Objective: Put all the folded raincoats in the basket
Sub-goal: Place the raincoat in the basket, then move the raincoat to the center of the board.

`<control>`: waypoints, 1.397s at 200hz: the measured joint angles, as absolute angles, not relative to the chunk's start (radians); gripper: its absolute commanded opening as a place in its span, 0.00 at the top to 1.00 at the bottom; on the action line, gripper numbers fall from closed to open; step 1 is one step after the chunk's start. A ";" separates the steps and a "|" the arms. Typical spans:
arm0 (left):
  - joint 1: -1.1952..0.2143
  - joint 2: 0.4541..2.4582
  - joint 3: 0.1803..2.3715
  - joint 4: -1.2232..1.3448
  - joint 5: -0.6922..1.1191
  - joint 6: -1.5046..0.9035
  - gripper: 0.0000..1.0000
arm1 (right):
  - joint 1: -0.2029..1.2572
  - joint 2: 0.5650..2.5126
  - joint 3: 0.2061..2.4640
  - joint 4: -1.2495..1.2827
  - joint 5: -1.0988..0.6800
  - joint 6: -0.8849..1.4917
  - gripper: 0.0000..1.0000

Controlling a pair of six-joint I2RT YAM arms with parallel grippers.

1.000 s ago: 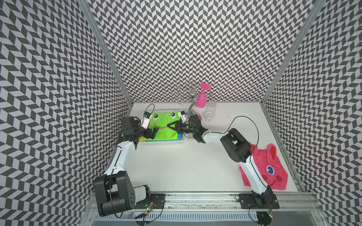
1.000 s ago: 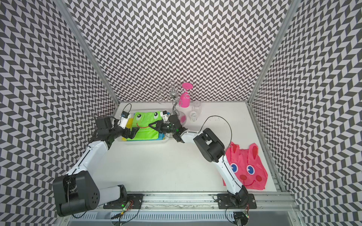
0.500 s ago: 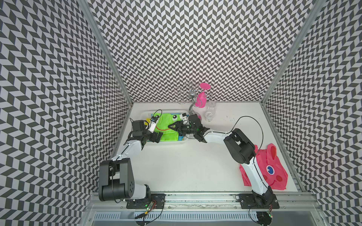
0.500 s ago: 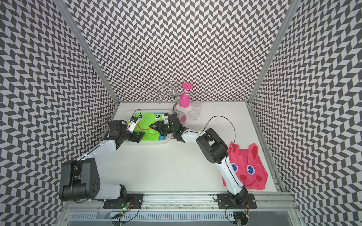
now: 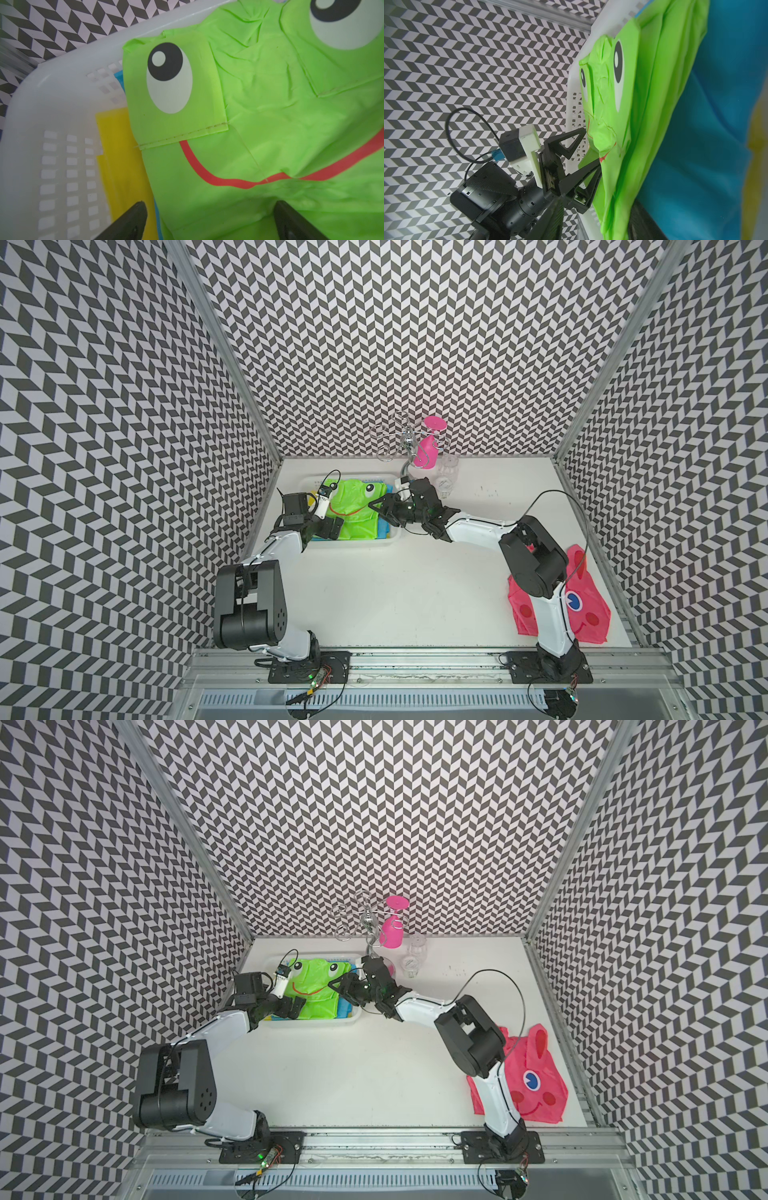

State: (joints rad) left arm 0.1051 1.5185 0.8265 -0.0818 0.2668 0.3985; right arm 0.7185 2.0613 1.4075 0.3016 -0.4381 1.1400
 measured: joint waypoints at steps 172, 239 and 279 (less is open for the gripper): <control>-0.061 1.271 0.931 -0.504 0.669 0.672 0.00 | 0.482 1.214 0.728 -0.081 -0.051 0.815 0.00; -0.504 1.276 0.815 -0.558 0.600 0.701 0.00 | 0.149 1.201 0.624 -0.404 0.194 0.832 0.06; -0.625 1.336 0.794 -0.527 0.521 0.680 0.01 | 0.149 1.303 0.604 -0.467 0.213 0.874 0.08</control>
